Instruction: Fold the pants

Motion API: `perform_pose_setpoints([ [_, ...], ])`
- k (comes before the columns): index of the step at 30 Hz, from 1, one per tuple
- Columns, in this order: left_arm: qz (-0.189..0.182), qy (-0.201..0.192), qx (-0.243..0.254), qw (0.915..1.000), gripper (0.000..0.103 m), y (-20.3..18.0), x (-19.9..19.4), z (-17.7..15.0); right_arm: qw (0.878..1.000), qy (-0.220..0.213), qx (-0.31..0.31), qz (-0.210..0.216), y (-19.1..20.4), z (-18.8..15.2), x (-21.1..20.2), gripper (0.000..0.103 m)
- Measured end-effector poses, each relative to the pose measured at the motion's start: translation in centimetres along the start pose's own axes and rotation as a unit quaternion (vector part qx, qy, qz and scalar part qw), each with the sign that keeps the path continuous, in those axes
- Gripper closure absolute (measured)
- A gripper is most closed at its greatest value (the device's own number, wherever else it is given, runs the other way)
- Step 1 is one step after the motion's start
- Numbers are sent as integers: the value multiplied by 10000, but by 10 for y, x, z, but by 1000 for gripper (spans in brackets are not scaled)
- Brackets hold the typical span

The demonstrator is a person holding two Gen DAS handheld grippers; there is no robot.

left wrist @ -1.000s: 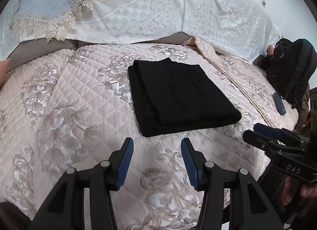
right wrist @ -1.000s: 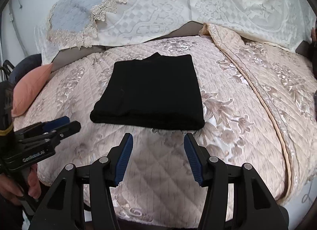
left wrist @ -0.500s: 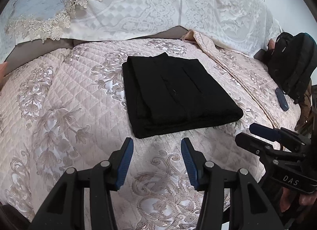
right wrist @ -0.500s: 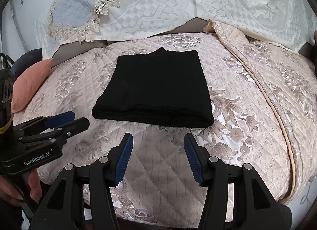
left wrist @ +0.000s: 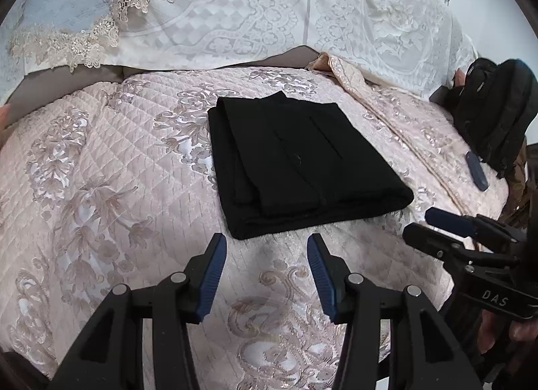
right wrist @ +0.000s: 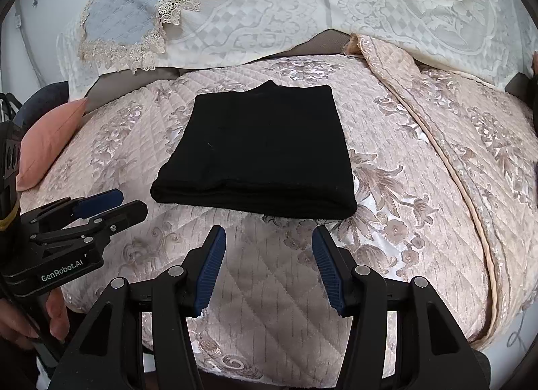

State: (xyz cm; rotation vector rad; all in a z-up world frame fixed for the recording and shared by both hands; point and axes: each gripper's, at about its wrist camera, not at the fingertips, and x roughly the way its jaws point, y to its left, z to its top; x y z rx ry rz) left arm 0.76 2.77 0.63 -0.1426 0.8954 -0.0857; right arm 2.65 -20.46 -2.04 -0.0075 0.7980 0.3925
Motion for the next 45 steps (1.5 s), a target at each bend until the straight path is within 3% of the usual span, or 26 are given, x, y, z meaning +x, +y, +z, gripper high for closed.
perform_pose_setpoints([
  [11, -473, -216, -504, 9974, 49, 36, 44, 48, 10000, -8, 51, -6, -38, 37, 30, 49],
  [17, -821, -57, -905, 9925, 44, 50, 78, 66, 9982, 39, 463, 367, -72, 59, 55, 44],
  [22, -828, 123, -1061, 9908, 40, 58, 104, 71, 9940, 221, 774, 744, -92, 70, 82, 44],
  [30, -1008, 94, -1193, 9877, 35, 59, 122, 79, 9887, 378, 835, 1188, -92, 87, 110, 44],
  [33, -1014, 114, -993, 9898, 46, 51, 116, 78, 9843, 508, 931, 1408, -90, 90, 114, 48],
  [36, -1357, 177, -1236, 9829, 53, 60, 112, 70, 9839, 581, 746, 1517, -82, 85, 107, 65],
  [39, -1499, 209, -1414, 9783, 55, 65, 119, 69, 9820, 640, 764, 1604, -85, 82, 110, 67],
  [42, -1434, 212, -1362, 9800, 66, 59, 114, 76, 9803, 630, 937, 1620, -88, 85, 113, 77],
  [45, -1370, 79, -1114, 9843, 75, 50, 99, 82, 9863, 431, 599, 1476, -71, 91, 93, 80],
])
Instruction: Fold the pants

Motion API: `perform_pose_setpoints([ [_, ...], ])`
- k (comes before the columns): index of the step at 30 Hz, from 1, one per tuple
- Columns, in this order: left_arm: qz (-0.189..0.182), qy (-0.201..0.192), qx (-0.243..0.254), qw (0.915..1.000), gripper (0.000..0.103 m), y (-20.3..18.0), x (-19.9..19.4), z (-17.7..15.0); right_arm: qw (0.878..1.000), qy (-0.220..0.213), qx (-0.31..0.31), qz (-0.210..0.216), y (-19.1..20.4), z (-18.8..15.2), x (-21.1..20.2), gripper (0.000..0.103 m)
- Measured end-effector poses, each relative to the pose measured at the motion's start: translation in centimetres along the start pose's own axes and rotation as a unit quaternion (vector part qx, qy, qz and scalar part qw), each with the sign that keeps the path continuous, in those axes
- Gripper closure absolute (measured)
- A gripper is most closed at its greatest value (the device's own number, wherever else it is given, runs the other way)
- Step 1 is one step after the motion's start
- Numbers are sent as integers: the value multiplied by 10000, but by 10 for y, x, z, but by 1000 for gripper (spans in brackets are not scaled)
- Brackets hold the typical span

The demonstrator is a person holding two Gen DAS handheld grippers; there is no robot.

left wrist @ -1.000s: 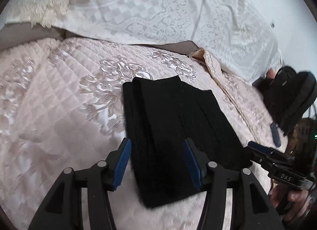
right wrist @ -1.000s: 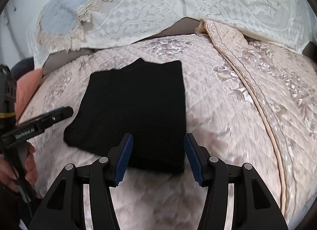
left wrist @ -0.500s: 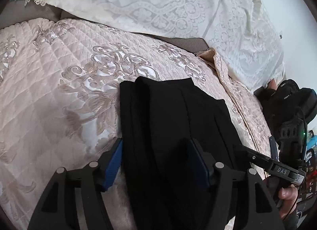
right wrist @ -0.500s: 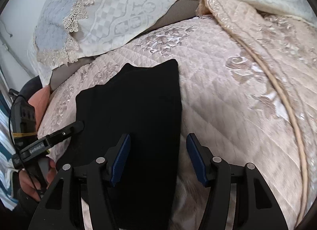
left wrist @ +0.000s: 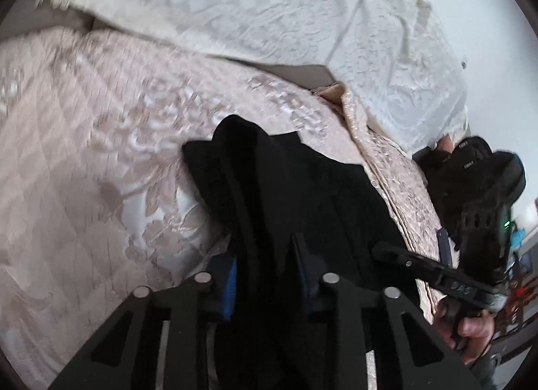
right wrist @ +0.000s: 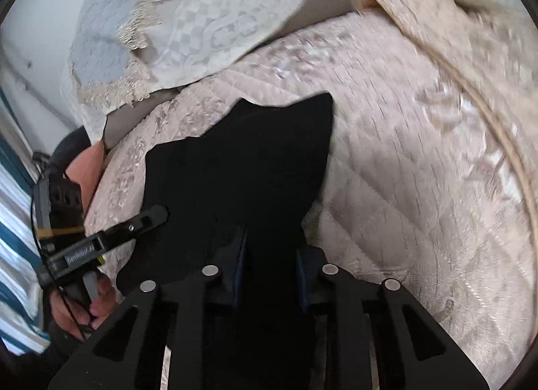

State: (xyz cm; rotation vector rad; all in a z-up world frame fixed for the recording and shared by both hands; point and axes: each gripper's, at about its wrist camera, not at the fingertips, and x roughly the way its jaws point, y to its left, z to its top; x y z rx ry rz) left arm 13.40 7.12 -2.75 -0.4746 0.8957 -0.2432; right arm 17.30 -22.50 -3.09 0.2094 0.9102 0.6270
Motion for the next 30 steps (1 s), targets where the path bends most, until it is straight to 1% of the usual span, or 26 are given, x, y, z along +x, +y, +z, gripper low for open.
perform_pose_setpoints([
  [2, 75, -50, 118, 9999, 76, -7, -7, 2, 9998, -111, -109, 77, 12, 4, -10, 81],
  [3, 98, -79, 129, 9998, 77, -7, -11, 5, 9997, -171, -169, 90, 19, 6, -14, 84],
  [4, 104, -118, 145, 9998, 77, -8, -16, 7, 9993, -244, -241, 122, 26, 9, -19, 90],
  [7, 146, -315, 189, 9992, 77, -4, -34, 18, 9978, -359, -504, 223, 51, 18, -25, 90],
  [10, 245, -484, 172, 9984, 77, 11, -53, 35, 9967, -419, -602, 347, 65, 26, -18, 90],
  [12, 372, -564, 209, 9975, 77, 23, -63, 48, 9962, -429, -583, 479, 73, 34, -7, 90],
  [17, 790, -654, 298, 9943, 77, 61, -76, 77, 9945, -387, -608, 761, 103, 56, 34, 90],
  [22, 1123, -671, 177, 9912, 76, 104, -77, 96, 9934, -182, -624, 941, 128, 75, 82, 90],
  [24, 1245, -585, 134, 9904, 75, 122, -67, 98, 9940, -53, -612, 903, 132, 78, 102, 89],
  [26, 1405, -403, 60, 9892, 71, 138, -54, 95, 9951, 152, -589, 784, 130, 80, 125, 88],
  [27, 1508, -303, 5, 9881, 69, 146, -47, 92, 9959, 260, -577, 653, 128, 79, 134, 83],
  [28, 1546, -291, -54, 9875, 64, 152, -46, 88, 9970, 315, -599, 383, 125, 78, 141, 75],
  [29, 1480, -326, -134, 9884, 63, 158, -48, 84, 9972, 316, -667, 156, 123, 77, 143, 72],
  [30, 1374, -390, -235, 9895, 63, 163, -53, 80, 9970, 263, -726, 66, 121, 74, 140, 67],
])
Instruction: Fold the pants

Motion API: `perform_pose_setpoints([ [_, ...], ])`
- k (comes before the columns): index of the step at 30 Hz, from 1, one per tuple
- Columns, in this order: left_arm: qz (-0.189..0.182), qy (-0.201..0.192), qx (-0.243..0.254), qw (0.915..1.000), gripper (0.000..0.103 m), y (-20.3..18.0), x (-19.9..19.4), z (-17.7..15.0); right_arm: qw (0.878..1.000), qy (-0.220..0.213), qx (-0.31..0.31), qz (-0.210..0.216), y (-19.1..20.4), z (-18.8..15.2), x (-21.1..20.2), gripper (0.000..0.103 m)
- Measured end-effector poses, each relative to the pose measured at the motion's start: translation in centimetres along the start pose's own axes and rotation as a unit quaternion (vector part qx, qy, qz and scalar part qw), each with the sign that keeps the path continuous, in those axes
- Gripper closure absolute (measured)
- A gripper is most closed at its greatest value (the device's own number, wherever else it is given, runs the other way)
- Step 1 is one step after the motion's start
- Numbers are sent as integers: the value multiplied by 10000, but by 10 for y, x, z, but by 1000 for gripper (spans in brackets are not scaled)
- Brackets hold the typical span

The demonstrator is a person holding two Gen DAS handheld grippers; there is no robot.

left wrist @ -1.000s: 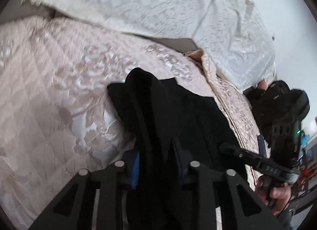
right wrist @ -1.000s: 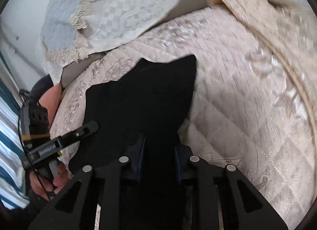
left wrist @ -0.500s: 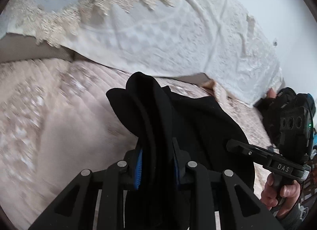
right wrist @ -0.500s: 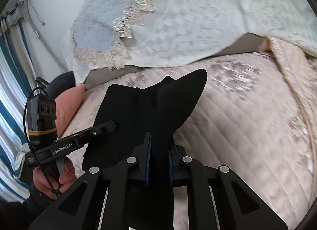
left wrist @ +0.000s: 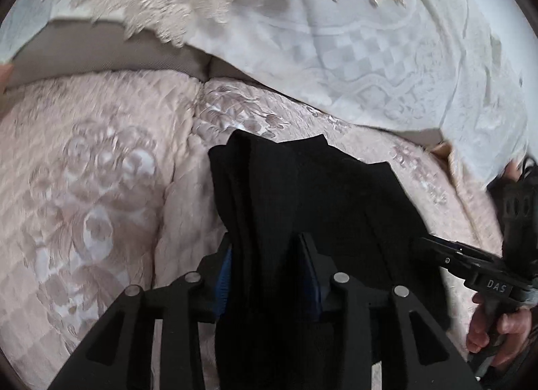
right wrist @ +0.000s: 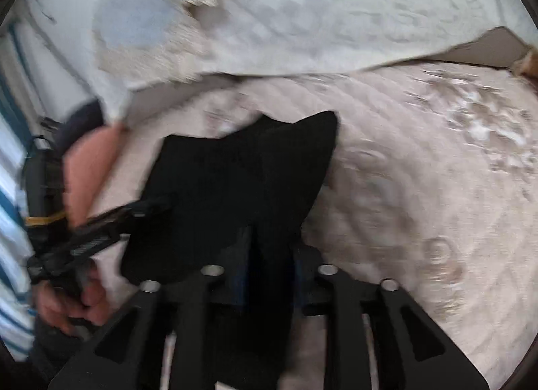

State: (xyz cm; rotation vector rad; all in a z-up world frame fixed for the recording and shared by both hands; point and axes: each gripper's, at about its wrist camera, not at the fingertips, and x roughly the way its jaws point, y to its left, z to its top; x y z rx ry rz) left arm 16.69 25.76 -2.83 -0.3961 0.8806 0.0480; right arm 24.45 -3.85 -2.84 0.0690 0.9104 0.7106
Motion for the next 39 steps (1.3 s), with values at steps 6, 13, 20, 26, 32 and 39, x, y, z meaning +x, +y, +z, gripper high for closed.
perform_pose_setpoints([
  [6, 201, -679, -32, 9975, 66, 1, -55, -15, 9977, -500, -319, -315, 14, -17, -43, 67],
  [13, 41, -533, 836, 9951, 64, -45, -57, -59, 9909, -188, -1177, -632, 59, -62, -22, 67],
  [20, 529, -422, 935, 9933, 63, -53, -52, -70, 9883, -257, -1211, -886, 65, -64, -28, 66],
  [26, 794, -566, 594, 9935, 62, -59, -86, -94, 9895, -485, -1056, -860, 77, -88, -66, 58],
  [32, 1010, -437, 464, 9928, 61, -73, -110, -132, 9894, -461, -1014, -927, 91, -123, -89, 57],
  [39, 1116, -382, 499, 9918, 61, -86, -122, -153, 9886, -366, -1055, -1008, 105, -153, -101, 57],
])
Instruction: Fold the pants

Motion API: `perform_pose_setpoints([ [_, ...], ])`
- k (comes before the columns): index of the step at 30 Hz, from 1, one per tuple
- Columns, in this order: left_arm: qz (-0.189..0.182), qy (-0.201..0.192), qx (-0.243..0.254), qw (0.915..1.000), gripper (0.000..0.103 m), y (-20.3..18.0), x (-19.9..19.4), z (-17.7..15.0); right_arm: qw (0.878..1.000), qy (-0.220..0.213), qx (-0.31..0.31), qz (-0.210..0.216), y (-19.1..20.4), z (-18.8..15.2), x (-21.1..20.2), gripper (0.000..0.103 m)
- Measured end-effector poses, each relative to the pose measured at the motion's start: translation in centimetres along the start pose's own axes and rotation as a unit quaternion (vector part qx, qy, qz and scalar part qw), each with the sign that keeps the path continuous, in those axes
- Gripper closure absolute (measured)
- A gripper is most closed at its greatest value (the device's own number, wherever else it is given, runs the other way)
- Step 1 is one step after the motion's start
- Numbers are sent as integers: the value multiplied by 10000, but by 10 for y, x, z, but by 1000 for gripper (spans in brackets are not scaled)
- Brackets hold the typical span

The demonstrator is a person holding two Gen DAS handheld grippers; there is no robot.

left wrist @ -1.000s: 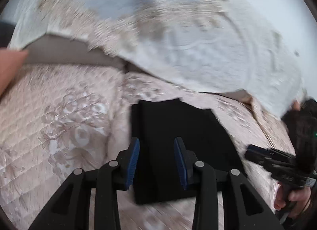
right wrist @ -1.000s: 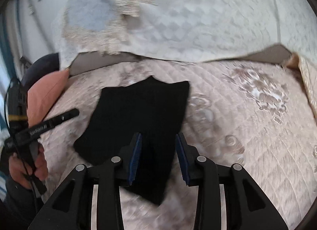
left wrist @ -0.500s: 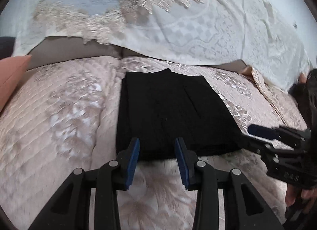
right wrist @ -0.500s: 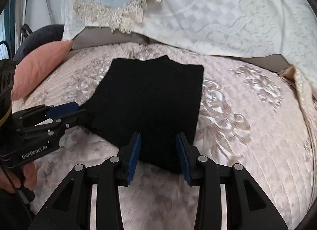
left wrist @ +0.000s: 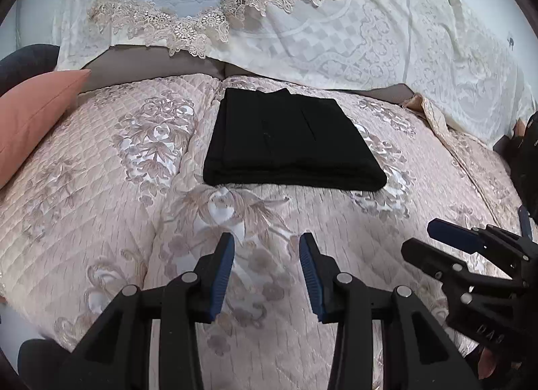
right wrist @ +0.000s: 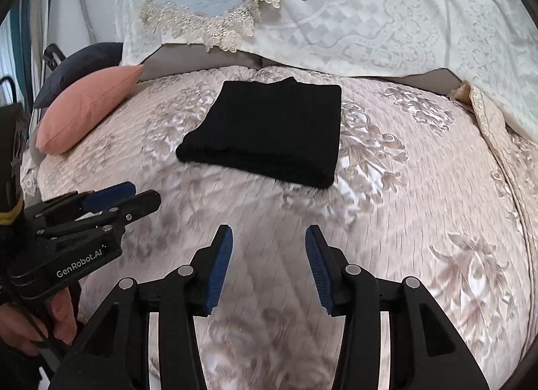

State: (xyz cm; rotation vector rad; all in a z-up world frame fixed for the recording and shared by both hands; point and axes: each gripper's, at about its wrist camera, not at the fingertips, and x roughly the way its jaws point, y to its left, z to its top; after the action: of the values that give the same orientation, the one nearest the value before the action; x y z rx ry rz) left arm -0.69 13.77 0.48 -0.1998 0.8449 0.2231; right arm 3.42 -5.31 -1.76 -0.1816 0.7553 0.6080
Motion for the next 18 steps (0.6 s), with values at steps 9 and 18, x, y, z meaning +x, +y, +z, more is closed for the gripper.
perform_pose_setpoints([
  [9, 146, 70, 0, 9999, 61, -3, 4, -7, 9999, 71, -20, -138, 5, -6, 6, 57],
  [18, 223, 56, -96, 9997, 61, 1, 1, -9, 9999, 39, 7, -128, 8, -4, 6, 57],
])
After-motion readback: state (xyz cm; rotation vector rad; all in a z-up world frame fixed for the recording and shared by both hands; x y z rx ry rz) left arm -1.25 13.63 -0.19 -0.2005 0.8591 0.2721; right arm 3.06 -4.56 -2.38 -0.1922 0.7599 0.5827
